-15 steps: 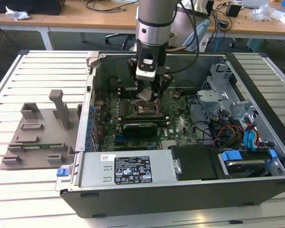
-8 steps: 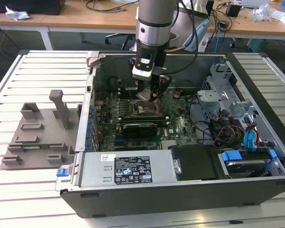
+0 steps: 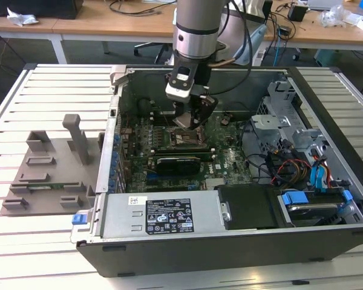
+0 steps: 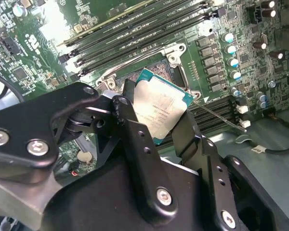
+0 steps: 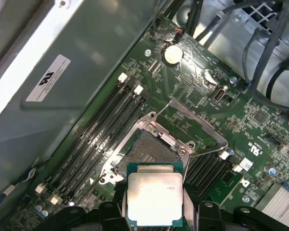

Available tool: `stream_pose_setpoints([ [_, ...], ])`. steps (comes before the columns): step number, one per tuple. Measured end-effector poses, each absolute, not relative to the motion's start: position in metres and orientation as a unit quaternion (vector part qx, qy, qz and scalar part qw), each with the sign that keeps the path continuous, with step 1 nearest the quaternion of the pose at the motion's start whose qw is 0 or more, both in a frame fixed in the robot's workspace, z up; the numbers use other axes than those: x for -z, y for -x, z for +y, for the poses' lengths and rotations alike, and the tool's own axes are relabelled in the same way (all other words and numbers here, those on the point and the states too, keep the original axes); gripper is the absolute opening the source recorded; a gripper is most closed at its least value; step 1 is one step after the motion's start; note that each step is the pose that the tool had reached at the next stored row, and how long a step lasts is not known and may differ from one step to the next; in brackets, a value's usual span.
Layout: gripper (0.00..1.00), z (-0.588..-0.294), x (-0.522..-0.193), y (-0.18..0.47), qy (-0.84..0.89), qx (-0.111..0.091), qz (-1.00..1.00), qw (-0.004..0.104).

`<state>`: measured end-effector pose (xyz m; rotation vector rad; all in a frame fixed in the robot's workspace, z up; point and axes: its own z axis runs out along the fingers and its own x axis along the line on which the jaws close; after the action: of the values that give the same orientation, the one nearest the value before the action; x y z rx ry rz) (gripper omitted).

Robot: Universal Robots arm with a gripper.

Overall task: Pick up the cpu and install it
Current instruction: 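Place the cpu into insertion slot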

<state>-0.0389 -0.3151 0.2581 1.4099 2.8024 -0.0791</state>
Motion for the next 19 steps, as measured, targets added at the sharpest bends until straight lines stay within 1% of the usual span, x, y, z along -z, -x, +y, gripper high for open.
stream_pose_setpoints([
  [19, 0.55, -0.3151, -0.2576, 0.0389, -0.517, 0.025, 0.855, 0.0],
])
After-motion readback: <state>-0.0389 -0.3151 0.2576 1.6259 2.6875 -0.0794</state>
